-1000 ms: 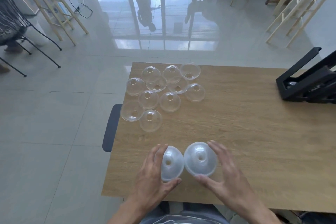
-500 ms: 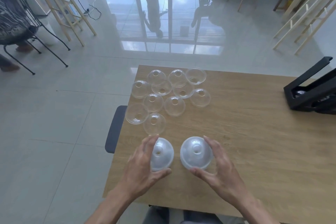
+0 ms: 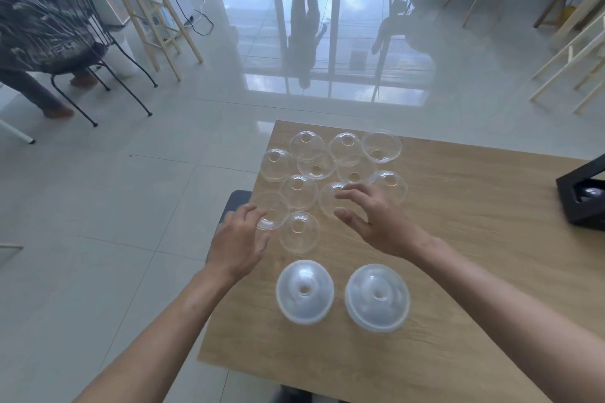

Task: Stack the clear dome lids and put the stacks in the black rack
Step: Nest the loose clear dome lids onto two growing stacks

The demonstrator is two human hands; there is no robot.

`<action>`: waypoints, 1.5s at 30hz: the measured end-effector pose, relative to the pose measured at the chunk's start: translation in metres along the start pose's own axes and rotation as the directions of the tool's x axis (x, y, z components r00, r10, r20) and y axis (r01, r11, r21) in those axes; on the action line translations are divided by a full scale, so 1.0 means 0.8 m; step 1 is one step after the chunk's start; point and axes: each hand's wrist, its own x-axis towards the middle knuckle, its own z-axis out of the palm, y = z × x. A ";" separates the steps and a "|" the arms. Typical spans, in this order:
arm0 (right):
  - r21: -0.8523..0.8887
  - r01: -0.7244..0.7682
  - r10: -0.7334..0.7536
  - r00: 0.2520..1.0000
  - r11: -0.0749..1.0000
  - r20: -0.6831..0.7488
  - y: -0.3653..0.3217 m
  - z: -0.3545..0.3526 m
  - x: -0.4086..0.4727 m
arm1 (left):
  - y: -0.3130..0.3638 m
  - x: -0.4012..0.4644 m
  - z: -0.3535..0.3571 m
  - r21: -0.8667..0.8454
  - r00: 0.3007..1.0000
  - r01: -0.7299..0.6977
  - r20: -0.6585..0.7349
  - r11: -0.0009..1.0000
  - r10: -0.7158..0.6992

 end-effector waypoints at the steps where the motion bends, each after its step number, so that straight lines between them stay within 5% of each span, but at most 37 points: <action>1: -0.049 0.041 -0.039 0.998 0.998 0.049 0.000 0.007 0.012 | -0.002 0.005 0.003 0.031 1.000 -0.001 0.021 1.000 0.000; 8: -0.277 0.261 -0.140 0.910 0.925 0.389 0.001 0.060 0.063 | -0.009 0.015 0.022 0.102 1.000 0.009 0.027 0.995 -0.012; 19: -0.321 0.253 -0.061 0.861 0.913 0.504 -0.002 0.093 0.088 | -0.020 -0.007 0.021 -0.148 0.985 -0.093 -0.159 0.985 0.069; 24: -0.293 0.268 -0.094 0.863 0.918 0.496 0.006 0.084 0.078 | -0.014 -0.022 0.009 -0.364 0.967 -0.032 -0.246 0.931 -0.063; 27: -0.294 0.262 -0.101 0.878 0.919 0.468 0.008 0.068 0.071 | -0.005 -0.032 -0.004 -0.552 0.943 0.046 -0.251 0.833 -0.218; 31: -0.286 0.233 -0.110 0.915 0.930 0.389 0.004 0.025 0.061 | 0.005 -0.045 -0.023 -0.825 0.914 0.112 -0.134 0.554 -0.384; 37: -0.229 0.070 -0.032 0.985 0.971 0.167 -0.004 -0.077 -0.002 | 0.026 -0.078 -0.032 -0.967 0.933 0.215 0.162 0.139 -0.321; 45: -0.232 -0.068 0.053 0.996 0.970 -0.070 -0.036 -0.078 -0.161 | 0.046 -0.131 -0.001 -0.914 0.911 0.380 0.343 0.143 -0.230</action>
